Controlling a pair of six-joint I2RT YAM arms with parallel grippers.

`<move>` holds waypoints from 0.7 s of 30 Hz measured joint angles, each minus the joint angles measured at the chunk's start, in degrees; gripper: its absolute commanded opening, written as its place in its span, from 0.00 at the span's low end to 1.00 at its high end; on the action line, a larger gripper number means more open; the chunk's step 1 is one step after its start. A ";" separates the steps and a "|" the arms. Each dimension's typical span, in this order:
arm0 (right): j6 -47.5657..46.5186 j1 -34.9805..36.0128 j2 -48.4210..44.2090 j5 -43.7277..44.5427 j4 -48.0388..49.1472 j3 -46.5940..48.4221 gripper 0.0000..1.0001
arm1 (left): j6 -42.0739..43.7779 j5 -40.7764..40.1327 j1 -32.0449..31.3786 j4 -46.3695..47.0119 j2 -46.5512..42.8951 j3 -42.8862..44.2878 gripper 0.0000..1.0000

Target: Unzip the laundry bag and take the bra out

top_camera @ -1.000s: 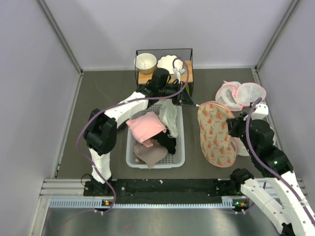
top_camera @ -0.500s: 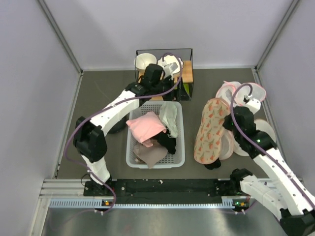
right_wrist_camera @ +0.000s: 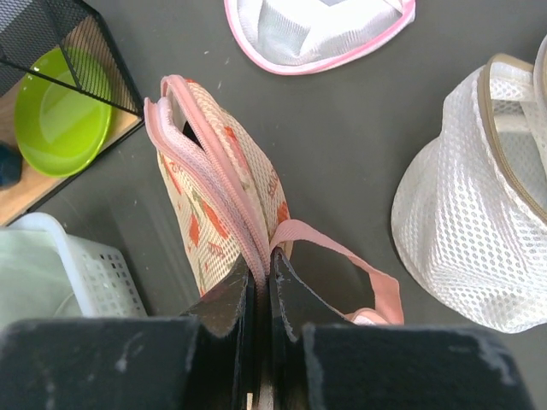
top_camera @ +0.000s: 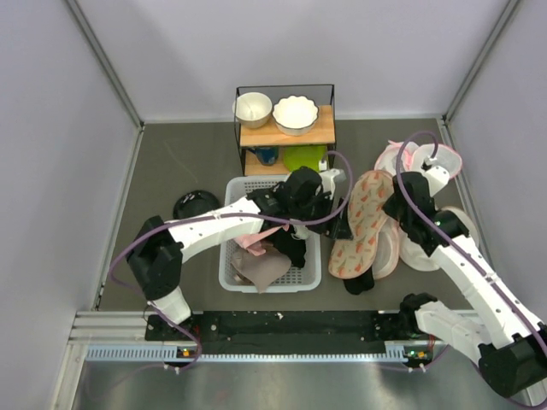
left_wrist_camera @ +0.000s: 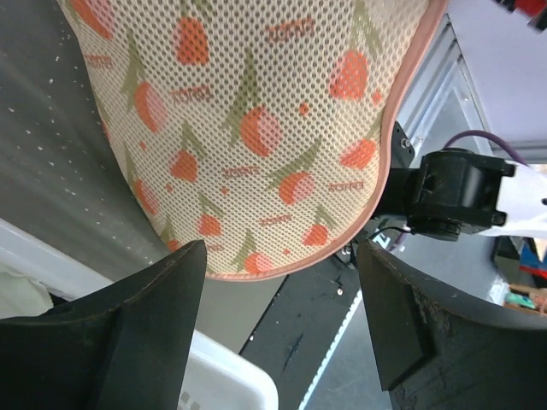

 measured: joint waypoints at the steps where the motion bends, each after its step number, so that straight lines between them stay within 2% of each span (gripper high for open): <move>1: 0.35 -0.37 0.13 -0.28 -0.17 0.13 0.00 | -0.20 -1.16 -0.76 0.87 -0.37 -1.22 0.77; 9: 2.86 -1.81 0.85 -2.60 -0.68 0.31 0.00 | -0.20 -12.44 -7.39 6.56 -1.46 -3.65 0.75; 15: 3.76 -1.84 0.90 -2.95 -0.74 0.31 0.00 | -0.22 -23.67 -12.66 4.59 1.53 1.57 0.75; 21: 4.20 -1.97 1.05 -3.15 -0.76 0.31 0.00 | -0.74 -30.69 -14.69 4.74 2.64 3.15 0.73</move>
